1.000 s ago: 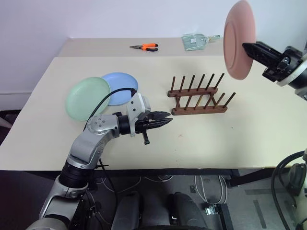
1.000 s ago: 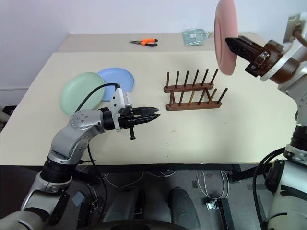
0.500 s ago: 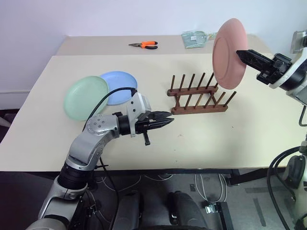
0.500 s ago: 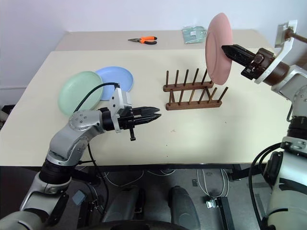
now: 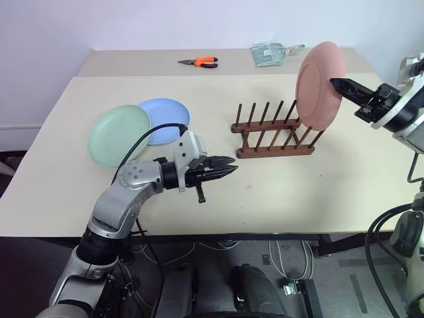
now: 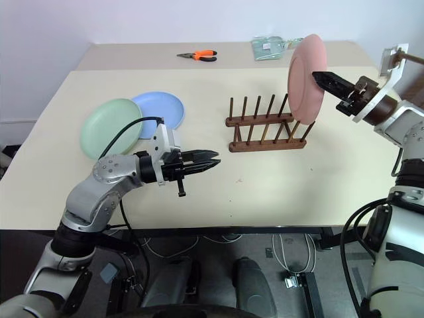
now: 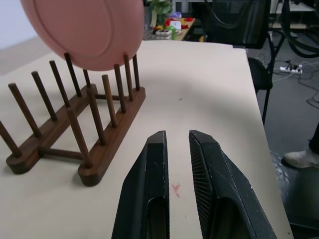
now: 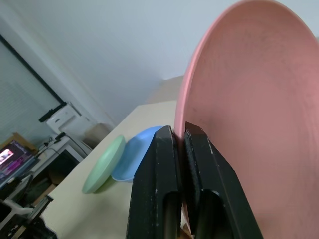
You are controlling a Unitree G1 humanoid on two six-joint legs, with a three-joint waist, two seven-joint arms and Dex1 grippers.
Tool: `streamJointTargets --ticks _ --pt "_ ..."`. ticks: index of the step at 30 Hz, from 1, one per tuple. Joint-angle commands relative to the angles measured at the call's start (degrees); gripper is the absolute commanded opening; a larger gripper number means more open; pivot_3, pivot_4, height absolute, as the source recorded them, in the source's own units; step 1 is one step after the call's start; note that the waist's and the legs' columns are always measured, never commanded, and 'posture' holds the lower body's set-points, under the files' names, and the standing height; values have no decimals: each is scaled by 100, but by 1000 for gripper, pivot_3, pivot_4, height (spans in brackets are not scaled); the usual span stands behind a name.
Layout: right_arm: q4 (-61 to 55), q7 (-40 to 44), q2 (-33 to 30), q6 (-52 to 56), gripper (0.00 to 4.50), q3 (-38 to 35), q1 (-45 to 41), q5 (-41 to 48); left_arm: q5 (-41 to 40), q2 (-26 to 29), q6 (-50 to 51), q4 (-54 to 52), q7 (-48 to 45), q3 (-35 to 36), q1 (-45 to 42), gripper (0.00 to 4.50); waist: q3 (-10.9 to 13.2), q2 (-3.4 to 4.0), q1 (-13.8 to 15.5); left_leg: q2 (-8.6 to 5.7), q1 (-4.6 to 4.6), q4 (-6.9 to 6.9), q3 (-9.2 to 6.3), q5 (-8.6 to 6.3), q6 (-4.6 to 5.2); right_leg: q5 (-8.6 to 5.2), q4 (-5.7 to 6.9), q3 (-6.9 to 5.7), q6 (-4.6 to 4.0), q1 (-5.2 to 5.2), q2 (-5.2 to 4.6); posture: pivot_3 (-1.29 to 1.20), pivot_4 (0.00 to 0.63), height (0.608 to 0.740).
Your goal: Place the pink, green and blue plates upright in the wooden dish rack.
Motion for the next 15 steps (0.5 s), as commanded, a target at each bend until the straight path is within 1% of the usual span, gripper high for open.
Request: streamJointTargets --ticks 1,2,3,6,10,12,15 --pt "232 -77 -28 -312 1382 -184 -143 -141 -84 15 -18 -204 4 30 -81 699 0 0 -1 0 0 0 0 0 0 0 0 0 0 0 0 0 150 740" --pt "283 -108 -24 -370 1881 -188 -178 -180 -88 16 -12 -206 5 33 -86 699 0 0 -1 0 0 0 1 0 0 0 0 0 0 0 0 0 150 740" --pt "385 -239 0 -695 2321 -182 -248 -333 -88 19 -9 -204 6 36 -89 699 0 0 -1 0 0 0 1 0 0 0 0 0 0 0 1 0 150 740" --pt "626 -578 42 -1535 2321 -185 -425 -710 -92 33 16 -211 14 42 -82 699 0 1 -2 0 0 0 4 0 0 0 0 2 0 -1 2 0 150 740" --pt "827 -915 -28 -2046 2321 -393 -768 -813 -96 41 56 -233 55 60 -46 699 1 1 -2 0 0 -1 5 0 -1 0 1 3 0 -2 6 0 150 740" --pt "752 -998 -37 -2149 2321 -482 -832 -801 -102 32 96 -234 116 92 -27 699 1 1 -2 0 0 -1 6 0 -1 0 0 3 0 -2 6 0 150 740" --pt "228 -1077 -69 -2338 2321 -557 -771 -802 -159 39 200 -271 206 180 25 699 1 1 5 0 0 -1 6 0 -1 0 0 3 0 -1 6 0 150 740"
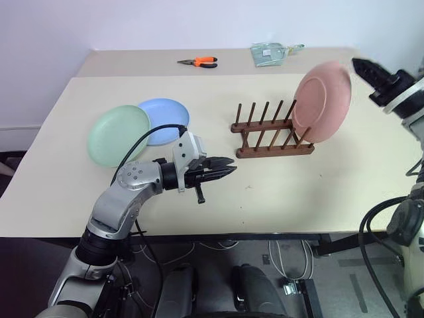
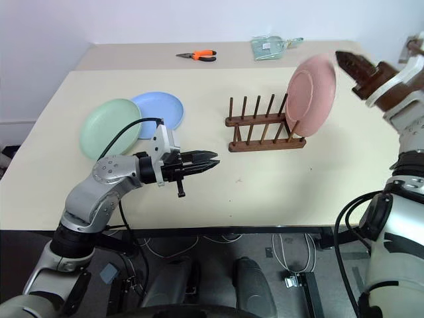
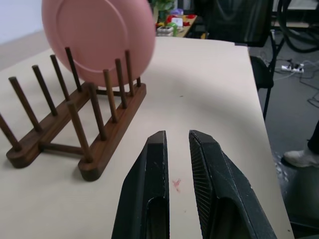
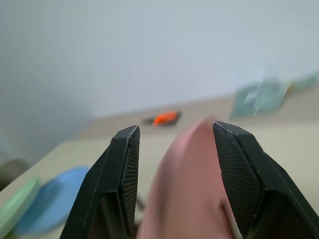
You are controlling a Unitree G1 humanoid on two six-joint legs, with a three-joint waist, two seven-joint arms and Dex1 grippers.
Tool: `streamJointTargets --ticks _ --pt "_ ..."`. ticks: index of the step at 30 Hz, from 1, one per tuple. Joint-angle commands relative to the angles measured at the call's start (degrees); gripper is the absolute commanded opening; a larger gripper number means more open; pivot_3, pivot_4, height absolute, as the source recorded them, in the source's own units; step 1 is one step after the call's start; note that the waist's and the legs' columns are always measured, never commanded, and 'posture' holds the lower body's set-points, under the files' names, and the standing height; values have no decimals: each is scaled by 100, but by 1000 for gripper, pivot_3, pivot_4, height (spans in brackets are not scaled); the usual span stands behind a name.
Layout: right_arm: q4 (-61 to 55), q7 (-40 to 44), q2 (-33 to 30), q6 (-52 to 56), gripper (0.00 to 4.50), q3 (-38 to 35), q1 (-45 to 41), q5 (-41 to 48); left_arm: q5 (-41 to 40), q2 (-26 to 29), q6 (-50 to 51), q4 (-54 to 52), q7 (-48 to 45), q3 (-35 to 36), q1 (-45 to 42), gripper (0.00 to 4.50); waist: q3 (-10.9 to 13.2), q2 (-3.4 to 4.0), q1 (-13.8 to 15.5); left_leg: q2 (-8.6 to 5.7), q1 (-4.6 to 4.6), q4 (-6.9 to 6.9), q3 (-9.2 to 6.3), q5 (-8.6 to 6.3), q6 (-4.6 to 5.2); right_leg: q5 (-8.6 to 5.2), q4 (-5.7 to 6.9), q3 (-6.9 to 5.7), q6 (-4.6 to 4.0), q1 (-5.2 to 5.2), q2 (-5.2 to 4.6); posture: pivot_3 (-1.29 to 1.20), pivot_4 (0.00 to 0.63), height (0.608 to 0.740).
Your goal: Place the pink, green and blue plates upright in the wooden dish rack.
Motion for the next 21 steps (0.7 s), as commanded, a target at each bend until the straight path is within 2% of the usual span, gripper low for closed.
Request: streamJointTargets --ticks 1,6,9,12,13,14,17,18,21 --pt "-820 -62 -178 -154 2321 -235 -24 106 -173 46 71 -284 100 207 62 699 0 0 -3 0 0 0 0 0 0 0 0 0 0 0 0 0 150 740" --pt "-2241 27 -115 70 2321 -110 518 225 -80 77 -6 -230 341 311 216 699 0 1 -4 3 0 -2 0 0 0 0 1 1 0 0 0 0 150 740" --pt "-3682 456 -244 306 2321 293 1024 366 -288 -186 206 -118 1065 938 232 699 -1 1 -3 3 0 2 0 0 0 0 5 1 1 0 -2 0 150 740" --pt "-4856 779 -308 305 2355 991 1595 166 -634 -639 702 85 2256 1953 84 1489 -1 1 -23 5 0 2 -2 -1 1 0 8 0 1 -2 -1 0 150 740" --pt "-5091 806 -249 435 2355 1233 1724 176 -567 -790 748 79 2750 2245 38 1979 -1 -1 -41 8 1 3 -3 -1 1 0 8 0 2 -2 1 0 150 740" --pt "-5257 808 -207 546 2871 1424 1832 175 -504 -933 785 50 3183 2466 -4 2495 -1 -2 -43 8 1 4 -3 -1 1 0 9 -1 2 -2 2 0 150 740" --pt "-5616 908 -58 265 4054 2176 2203 -289 -546 -1753 1093 -221 5008 3331 -235 3908 -2 -7 -1 7 1 12 -3 -1 1 3 11 -2 8 -1 1 0 150 740" --pt "-5638 806 74 165 4487 2361 2247 -455 -324 -1945 1260 -327 5618 3506 -242 4407 -2 -12 7 5 0 13 -3 -1 1 6 10 0 12 0 0 0 150 740" --pt "-5689 768 313 -24 4487 2765 2379 -773 -208 -2606 1881 -658 7105 4196 -206 4407 -1 -17 19 1 -2 15 -3 0 0 9 7 1 18 0 -2 0 150 740"
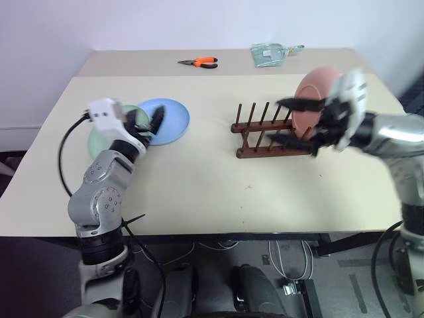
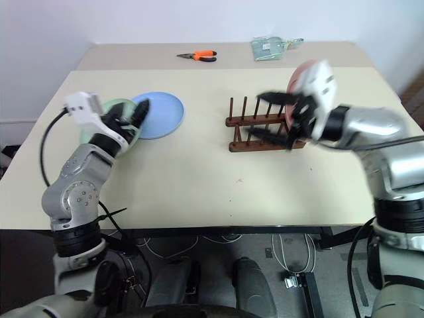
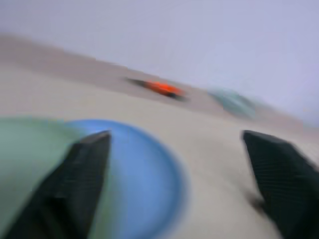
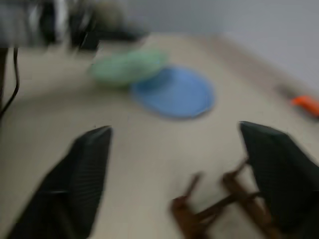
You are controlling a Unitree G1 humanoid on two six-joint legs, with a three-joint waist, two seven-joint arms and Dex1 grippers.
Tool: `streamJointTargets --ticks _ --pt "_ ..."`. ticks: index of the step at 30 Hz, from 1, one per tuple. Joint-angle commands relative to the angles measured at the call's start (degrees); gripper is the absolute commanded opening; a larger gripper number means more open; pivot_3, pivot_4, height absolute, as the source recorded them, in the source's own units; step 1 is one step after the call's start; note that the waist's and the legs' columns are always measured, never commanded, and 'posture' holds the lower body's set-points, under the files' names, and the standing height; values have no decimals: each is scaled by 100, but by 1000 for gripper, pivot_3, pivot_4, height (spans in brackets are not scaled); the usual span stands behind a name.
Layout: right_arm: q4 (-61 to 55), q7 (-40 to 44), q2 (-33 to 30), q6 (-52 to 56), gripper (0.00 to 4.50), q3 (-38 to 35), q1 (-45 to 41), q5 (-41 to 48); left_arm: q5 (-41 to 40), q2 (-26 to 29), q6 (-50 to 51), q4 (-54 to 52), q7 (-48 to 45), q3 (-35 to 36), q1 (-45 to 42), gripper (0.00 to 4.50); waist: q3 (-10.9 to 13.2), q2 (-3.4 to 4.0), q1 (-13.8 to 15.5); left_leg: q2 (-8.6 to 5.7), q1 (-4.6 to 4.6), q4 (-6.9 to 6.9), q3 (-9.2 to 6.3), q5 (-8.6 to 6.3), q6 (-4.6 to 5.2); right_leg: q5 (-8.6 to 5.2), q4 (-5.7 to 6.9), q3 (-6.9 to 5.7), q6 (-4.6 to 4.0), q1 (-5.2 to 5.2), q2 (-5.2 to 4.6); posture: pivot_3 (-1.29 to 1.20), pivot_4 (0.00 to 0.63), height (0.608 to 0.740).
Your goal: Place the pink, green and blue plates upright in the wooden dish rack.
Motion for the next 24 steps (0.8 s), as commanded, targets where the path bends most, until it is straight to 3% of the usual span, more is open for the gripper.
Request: streamJointTargets --ticks 1,9,17,20,24 --pt "-274 62 52 -378 4487 232 77 -338 80 -456 590 -552 1430 639 58 4407 2 -7 17 0 -2 0 0 0 0 0 0 -1 0 0 0 0 150 740" --pt "-613 224 232 -574 4487 601 309 -546 -491 -1370 1390 -972 2632 1347 -170 4407 -1 -32 0 -1 -1 2 -3 2 -6 2 -2 -3 -1 2 2 0 150 740" --pt "-747 20 315 -595 4487 539 507 -719 -1792 -1395 729 36 3396 2268 -610 4407 -2 -34 12 -1 2 -1 -5 5 -12 3 0 -2 -4 0 4 0 150 740" --pt "-806 -53 282 -643 4500 500 638 -808 -2250 -1174 472 421 3346 2285 -671 3590 -6 -39 18 -3 2 1 -6 6 -13 4 -2 -4 -5 3 2 0 150 740" --pt "-911 -147 288 -670 4500 454 785 -849 -2941 -893 452 821 3107 2188 -681 1671 -6 -41 1 -4 2 0 -6 6 -14 4 -4 -4 -5 2 3 0 150 740"
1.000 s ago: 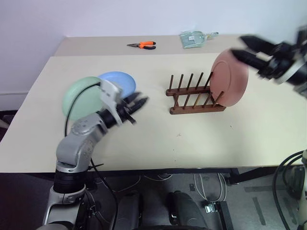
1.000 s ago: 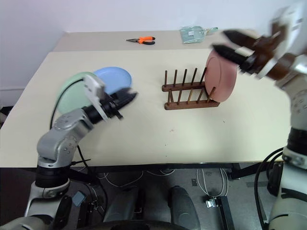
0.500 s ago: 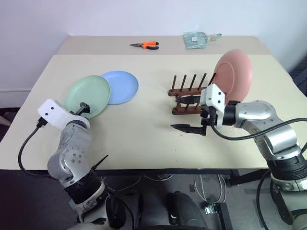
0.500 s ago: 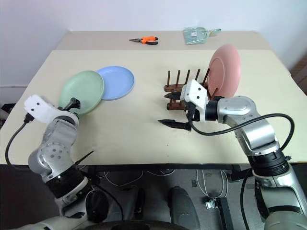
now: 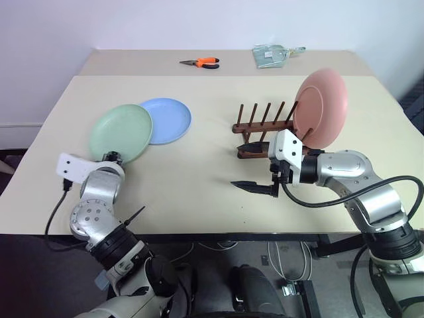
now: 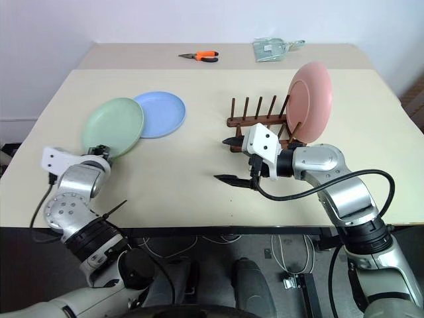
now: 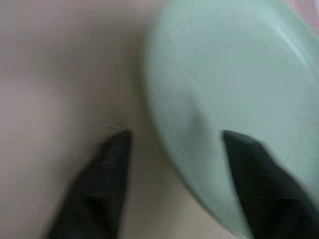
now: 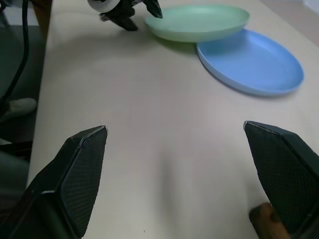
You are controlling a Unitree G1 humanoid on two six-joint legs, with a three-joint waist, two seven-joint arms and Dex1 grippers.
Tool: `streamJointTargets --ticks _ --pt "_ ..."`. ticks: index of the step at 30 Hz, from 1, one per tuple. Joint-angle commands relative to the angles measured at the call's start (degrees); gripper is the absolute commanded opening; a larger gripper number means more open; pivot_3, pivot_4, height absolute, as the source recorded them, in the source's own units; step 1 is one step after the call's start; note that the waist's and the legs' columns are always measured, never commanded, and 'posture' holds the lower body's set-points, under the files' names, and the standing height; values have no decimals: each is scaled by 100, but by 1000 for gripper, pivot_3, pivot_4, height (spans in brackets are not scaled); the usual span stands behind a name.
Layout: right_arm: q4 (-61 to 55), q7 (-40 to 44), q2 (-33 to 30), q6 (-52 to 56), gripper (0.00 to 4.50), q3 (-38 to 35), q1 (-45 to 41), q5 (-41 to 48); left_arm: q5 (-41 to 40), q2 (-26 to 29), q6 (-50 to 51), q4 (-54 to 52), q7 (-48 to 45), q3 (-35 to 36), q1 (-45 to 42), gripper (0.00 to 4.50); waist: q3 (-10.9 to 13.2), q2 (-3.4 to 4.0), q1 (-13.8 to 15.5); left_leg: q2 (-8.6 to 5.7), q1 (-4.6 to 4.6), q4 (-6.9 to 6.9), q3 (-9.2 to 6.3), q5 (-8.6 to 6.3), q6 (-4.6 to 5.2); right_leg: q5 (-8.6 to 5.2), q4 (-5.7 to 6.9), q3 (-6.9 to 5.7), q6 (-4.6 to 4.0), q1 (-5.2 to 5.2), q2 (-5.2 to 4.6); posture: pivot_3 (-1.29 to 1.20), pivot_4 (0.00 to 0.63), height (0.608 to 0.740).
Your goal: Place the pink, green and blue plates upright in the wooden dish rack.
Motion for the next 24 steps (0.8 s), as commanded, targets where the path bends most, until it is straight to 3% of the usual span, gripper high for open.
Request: streamJointTargets --ticks 1,3,4,11,14,19,24 --pt "-260 -87 1 -105 4500 -199 36 -15 -629 178 -136 106 -120 -87 -81 1179 0 0 -12 0 0 0 0 0 -1 0 0 1 0 -1 0 0 150 740" --pt "-275 -115 16 -116 4500 -208 60 -28 -788 244 -254 181 -83 -106 -51 245 0 0 -15 1 0 -2 0 2 -3 0 1 1 0 -2 1 0 150 740" --pt "-279 -123 20 -124 4500 -210 68 -31 -836 286 -287 207 -24 -126 -16 28 0 0 -11 1 0 -2 0 3 -5 0 2 1 0 -3 2 0 150 740" --pt "-249 -7 -20 8 4500 -239 41 151 -934 540 -985 -86 -376 -468 171 28 0 -3 -4 1 1 -2 0 5 -8 1 2 2 -2 -3 2 0 150 740" --pt "-191 -13 -5 12 4500 -209 -188 90 -383 1164 -913 -467 -1215 -1425 215 28 2 -8 -7 0 0 -2 0 9 -15 2 1 1 -3 -2 2 0 150 740" --pt "237 -615 341 -1129 4500 346 -947 -1265 168 1865 -432 -679 -1825 -2861 -128 28 1 -8 -9 -3 1 -3 -1 18 -32 3 0 1 -7 -1 2 0 150 740" --pt "1613 -1702 647 -2501 4500 999 -1952 -3166 -220 1268 97 -557 -1306 -3185 -787 28 0 -8 -15 -3 1 -4 0 27 -46 4 2 3 -6 -7 3 0 150 740"
